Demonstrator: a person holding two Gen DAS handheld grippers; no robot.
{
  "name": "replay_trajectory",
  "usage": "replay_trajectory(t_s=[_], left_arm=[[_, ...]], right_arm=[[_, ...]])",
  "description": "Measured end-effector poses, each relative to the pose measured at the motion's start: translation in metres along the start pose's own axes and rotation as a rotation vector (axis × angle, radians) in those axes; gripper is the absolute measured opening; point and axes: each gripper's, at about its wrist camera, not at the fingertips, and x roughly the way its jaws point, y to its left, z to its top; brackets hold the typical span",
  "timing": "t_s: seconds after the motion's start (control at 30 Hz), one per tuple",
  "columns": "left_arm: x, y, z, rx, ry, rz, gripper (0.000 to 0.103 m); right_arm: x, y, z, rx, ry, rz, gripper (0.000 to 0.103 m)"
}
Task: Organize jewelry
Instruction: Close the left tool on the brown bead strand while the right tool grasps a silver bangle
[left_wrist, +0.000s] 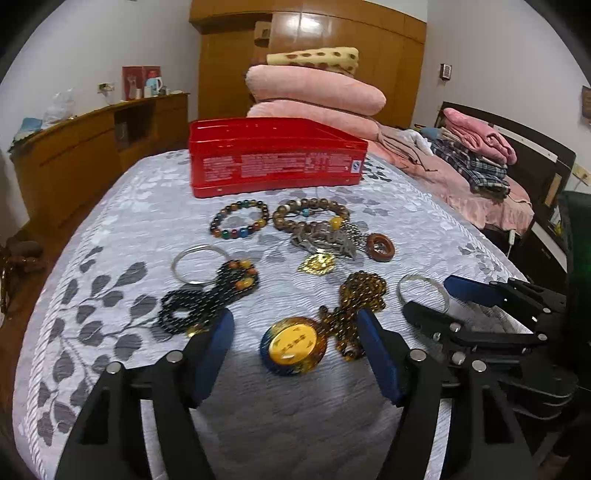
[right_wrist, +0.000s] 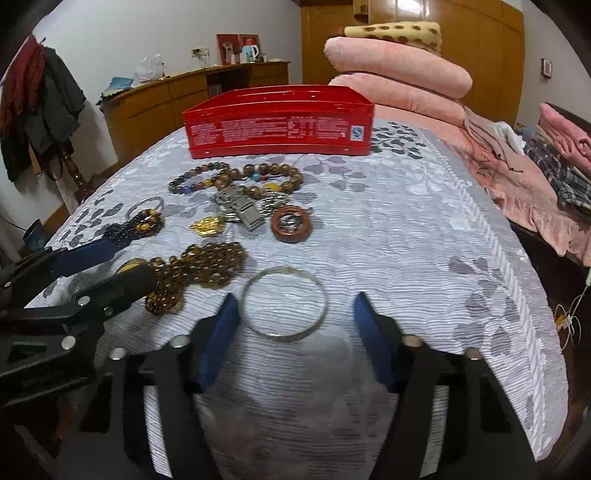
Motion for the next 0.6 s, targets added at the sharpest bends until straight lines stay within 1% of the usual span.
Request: replay_trajectory(t_s=[0.13,0.3,0.33,0.4,0.43,0.47,0.57,0.6], left_arm=[[0.011,-0.007,0.004,0.007,0.042,-0.054,0.069],[0.017,-0.013,0.005,0.039,0.064,-0.063,0.067],[0.017,-0.014,0.006,0.047,0.066,-0.059,0.063],[0.018,-0.016,0.006,0.061,0.067,-0.057,0.059],[0.018,-0.017,0.006,0.070,0.065,-0.063,0.052],[0.018,-0.019,0.006,0.077,0.062,-0.068,0.046],[0.017,-0.023,0.006,0.100,0.051,-0.077,0.034],[0.017,-0.024,0.006,0.100,0.052,-0.083,0.033]], right_arm=[[0.000,-0.009,0.003,0.024,0.009,0.028,0.047],[-0.001,-0.013,0.004,0.040,0.011,0.033,0.047],[-0.002,-0.014,0.004,0.046,0.011,0.031,0.047],[-0.004,-0.019,0.004,0.061,0.011,0.028,0.047],[-0.004,-0.021,0.004,0.068,0.012,0.024,0.047],[-0.005,-0.022,0.004,0.072,0.011,0.021,0.047],[-0.008,-0.025,0.004,0.076,0.010,0.006,0.047],[-0.008,-0.025,0.004,0.076,0.011,0.004,0.047]])
